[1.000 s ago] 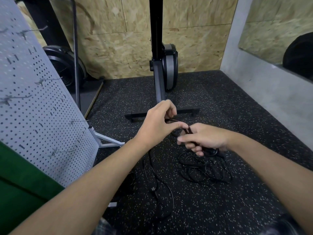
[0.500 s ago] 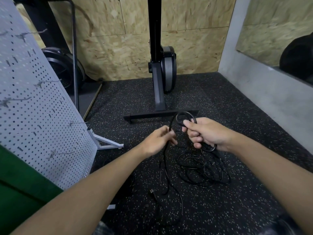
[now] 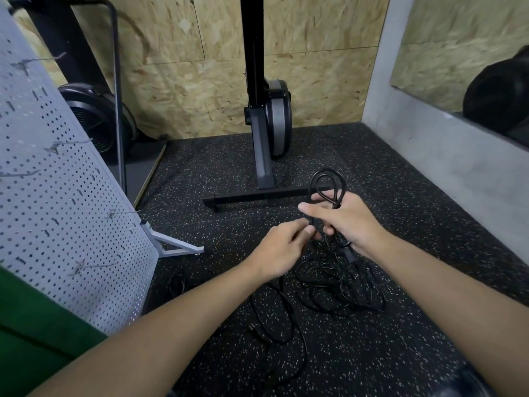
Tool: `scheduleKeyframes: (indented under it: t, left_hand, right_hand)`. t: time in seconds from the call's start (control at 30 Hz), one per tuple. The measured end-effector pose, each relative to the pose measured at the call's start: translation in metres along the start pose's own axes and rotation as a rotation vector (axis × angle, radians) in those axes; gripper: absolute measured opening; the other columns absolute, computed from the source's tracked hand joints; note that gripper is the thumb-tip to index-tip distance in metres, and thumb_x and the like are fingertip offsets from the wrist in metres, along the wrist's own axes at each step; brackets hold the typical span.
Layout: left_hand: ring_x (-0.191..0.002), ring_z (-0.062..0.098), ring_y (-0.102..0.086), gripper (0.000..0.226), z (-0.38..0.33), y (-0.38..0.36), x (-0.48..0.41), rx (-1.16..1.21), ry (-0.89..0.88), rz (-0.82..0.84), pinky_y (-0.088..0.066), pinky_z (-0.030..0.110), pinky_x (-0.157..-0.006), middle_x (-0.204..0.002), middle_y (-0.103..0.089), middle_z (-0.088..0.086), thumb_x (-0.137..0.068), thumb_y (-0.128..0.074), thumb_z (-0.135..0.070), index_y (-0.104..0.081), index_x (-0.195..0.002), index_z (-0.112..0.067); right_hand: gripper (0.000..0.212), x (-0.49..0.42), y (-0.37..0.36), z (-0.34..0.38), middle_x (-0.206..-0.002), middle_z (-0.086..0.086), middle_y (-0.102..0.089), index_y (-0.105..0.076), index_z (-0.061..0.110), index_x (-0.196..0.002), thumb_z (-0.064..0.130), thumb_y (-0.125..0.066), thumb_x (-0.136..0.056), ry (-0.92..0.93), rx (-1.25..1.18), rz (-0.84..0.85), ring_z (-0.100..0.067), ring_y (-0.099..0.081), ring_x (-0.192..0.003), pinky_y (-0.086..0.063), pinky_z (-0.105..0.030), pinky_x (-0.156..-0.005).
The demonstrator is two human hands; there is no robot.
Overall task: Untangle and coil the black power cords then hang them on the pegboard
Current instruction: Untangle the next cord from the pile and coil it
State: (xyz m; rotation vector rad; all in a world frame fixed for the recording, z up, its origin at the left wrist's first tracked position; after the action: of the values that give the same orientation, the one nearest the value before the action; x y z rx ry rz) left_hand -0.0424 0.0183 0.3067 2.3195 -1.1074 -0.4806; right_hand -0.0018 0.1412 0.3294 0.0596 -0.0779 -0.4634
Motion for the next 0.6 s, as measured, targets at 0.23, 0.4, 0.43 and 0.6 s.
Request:
scheduleKeyframes:
  t: [0.23, 0.4, 0.43, 0.6]
  left_hand:
    - [-0.054, 0.002, -0.047, 0.030, -0.010, -0.004, -0.005, -0.089, -0.025, 0.079, -0.040, 0.023, -0.057, -0.061, -0.053, -0.008, -0.112, -0.046, -0.034, -0.069, -0.095, -0.028]
    - [-0.069, 0.014, -0.063, 0.039, 0.011, -0.026, 0.008, -0.013, 0.068, 0.254, -0.047, 0.028, -0.071, -0.078, -0.074, -0.008, -0.113, -0.041, -0.040, -0.069, -0.100, -0.015]
    - [-0.072, 0.015, -0.062, 0.039, 0.018, -0.030, 0.011, -0.023, 0.081, 0.284, -0.046, 0.026, -0.073, -0.082, -0.075, -0.010, -0.113, -0.042, -0.039, -0.070, -0.100, -0.015]
    - [-0.087, 0.015, -0.062, 0.035, 0.046, -0.037, 0.012, 0.067, 0.149, 0.320, -0.045, 0.032, -0.088, -0.104, -0.080, -0.006, -0.113, -0.044, -0.036, -0.067, -0.105, -0.012]
  right_hand:
    - [0.030, -0.003, -0.011, 0.002, -0.055, 0.005, -0.054, -0.062, 0.007, -0.078, 0.024, -0.064, -0.103, 0.028, 0.175, 0.035, -0.017, -0.048, -0.051, -0.047, -0.032, -0.051]
    - [0.026, -0.009, -0.003, 0.009, -0.061, 0.008, -0.057, -0.066, 0.001, -0.093, 0.023, -0.060, -0.106, 0.068, 0.102, -0.017, -0.013, -0.059, -0.069, -0.055, -0.042, -0.082]
    - [0.024, -0.010, -0.001, 0.011, -0.058, 0.009, -0.056, -0.064, 0.000, -0.096, 0.020, -0.058, -0.107, 0.067, 0.043, -0.020, -0.013, -0.062, -0.072, -0.056, -0.043, -0.091]
    - [0.013, -0.004, -0.004, 0.020, -0.064, 0.000, -0.042, -0.055, 0.006, -0.100, 0.013, -0.051, -0.109, 0.061, -0.194, 0.064, -0.014, -0.045, -0.053, -0.064, -0.042, -0.072]
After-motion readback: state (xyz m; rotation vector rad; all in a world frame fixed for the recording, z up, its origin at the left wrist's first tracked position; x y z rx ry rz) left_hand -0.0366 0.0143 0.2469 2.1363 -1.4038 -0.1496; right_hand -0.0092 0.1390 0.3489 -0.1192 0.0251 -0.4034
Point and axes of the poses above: each hand's wrist, its own x-axis away from the middle knuckle, its own y-axis out of the back of the hand, z = x × y, the point moved 10 cm from there along -x, towards the middle knuckle
